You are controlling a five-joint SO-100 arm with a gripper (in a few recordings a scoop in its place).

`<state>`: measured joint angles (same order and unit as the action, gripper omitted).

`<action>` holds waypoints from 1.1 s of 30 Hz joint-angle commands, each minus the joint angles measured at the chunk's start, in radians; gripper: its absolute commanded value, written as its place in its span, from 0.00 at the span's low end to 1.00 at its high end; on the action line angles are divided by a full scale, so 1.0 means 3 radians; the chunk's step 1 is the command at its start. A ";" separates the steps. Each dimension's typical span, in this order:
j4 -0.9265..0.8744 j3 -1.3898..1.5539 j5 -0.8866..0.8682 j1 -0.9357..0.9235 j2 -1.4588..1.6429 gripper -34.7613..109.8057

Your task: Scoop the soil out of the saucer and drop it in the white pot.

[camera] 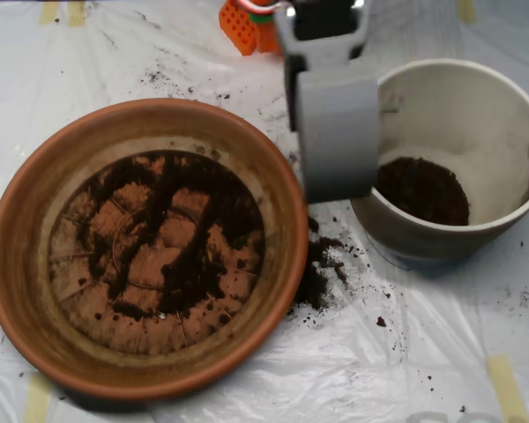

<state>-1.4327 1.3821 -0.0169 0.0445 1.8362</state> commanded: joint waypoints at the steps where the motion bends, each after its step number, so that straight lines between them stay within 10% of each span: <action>1: 0.0276 0.0435 0.0072 -0.0302 0.0394 0.54; 18: 0.1396 0.2240 0.1058 -0.0977 0.0230 0.50; 33: 0.1253 0.2357 0.2306 -0.1212 -0.0291 0.49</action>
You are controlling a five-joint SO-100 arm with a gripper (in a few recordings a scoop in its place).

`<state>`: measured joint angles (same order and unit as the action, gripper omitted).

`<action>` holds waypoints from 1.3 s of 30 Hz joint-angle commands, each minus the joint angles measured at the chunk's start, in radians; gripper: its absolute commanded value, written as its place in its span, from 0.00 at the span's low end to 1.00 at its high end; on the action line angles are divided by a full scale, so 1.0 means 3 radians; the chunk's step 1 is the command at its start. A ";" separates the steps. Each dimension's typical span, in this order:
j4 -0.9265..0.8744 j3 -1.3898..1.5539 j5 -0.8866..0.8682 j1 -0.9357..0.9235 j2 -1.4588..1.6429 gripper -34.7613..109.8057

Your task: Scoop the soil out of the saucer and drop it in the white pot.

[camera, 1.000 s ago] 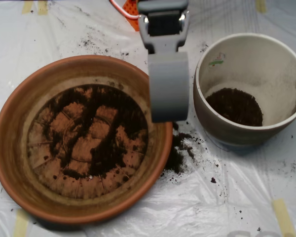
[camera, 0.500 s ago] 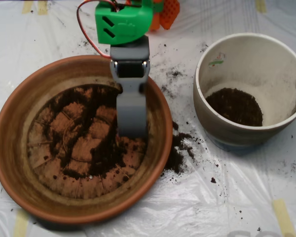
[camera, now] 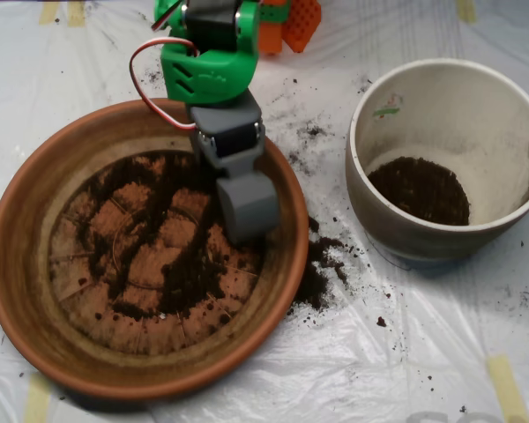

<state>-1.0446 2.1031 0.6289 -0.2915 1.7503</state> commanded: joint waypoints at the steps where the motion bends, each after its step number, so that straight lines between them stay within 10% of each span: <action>1: -0.0056 -0.0046 0.0205 -0.0107 -0.0066 0.49; 18: -0.0552 -0.1253 0.0179 -0.0072 -0.1299 0.49; 39: -0.0245 -0.0522 0.0481 -0.0138 -0.0701 0.43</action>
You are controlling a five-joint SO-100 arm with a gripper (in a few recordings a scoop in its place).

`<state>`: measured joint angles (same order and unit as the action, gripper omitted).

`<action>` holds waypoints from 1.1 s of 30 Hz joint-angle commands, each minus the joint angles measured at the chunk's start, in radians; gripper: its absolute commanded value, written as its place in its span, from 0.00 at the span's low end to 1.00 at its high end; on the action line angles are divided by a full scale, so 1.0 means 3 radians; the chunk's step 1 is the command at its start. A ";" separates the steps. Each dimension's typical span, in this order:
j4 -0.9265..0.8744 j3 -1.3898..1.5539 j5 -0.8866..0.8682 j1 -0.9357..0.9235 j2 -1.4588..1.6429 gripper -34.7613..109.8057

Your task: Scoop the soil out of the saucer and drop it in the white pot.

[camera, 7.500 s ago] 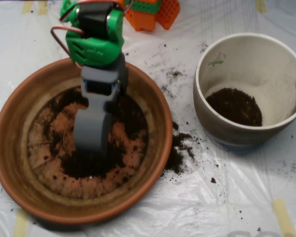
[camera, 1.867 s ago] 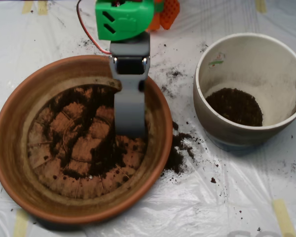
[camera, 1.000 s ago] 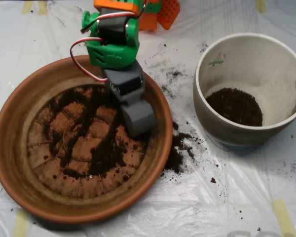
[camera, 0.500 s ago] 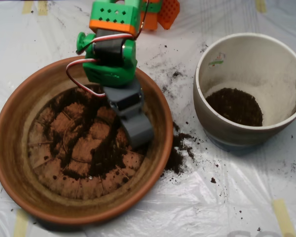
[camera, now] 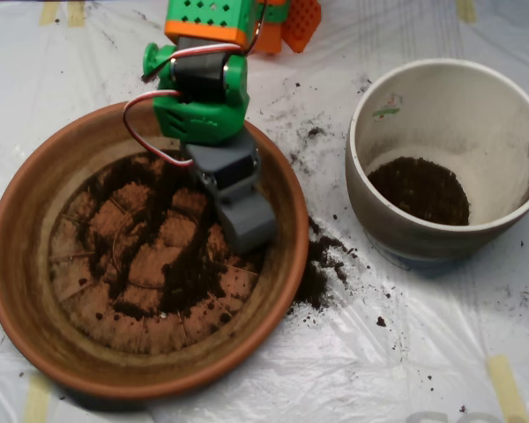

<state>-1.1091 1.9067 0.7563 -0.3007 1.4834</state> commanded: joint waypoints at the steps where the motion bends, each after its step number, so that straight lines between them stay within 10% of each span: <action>1: -0.0026 0.0153 0.0061 -0.0123 0.0210 0.43; 8: 0.0056 0.0383 0.0077 -0.0179 0.0445 0.25; 33: -0.0767 -0.1278 -0.1984 0.0593 0.1110 0.24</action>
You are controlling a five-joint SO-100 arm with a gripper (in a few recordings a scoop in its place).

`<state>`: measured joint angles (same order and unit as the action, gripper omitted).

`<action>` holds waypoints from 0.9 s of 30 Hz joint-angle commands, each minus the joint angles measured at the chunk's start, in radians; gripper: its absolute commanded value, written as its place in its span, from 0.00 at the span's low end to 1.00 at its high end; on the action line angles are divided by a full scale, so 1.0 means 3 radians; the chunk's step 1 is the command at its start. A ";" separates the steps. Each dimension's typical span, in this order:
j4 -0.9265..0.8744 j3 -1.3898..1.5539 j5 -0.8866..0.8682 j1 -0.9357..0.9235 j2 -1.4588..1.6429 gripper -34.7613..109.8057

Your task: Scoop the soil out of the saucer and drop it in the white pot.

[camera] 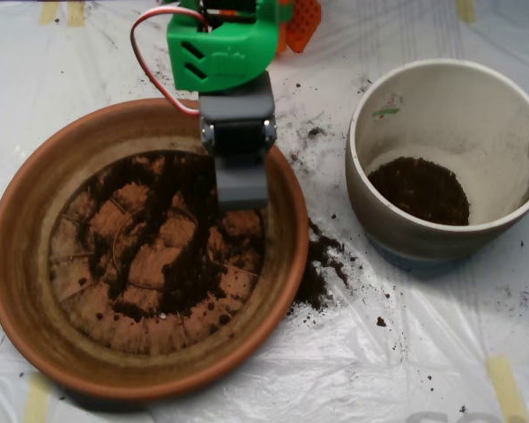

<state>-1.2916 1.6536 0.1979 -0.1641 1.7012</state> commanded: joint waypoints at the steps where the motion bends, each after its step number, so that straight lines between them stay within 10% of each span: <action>1: -0.0220 -0.0511 -0.0153 0.0210 0.0424 0.24; 20: -0.0920 -0.1421 -0.0337 0.1887 0.0537 0.24; 27: -0.0818 -0.1186 -0.0414 0.2015 0.0440 0.54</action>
<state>-1.5601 1.2901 0.0767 0.4249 1.7671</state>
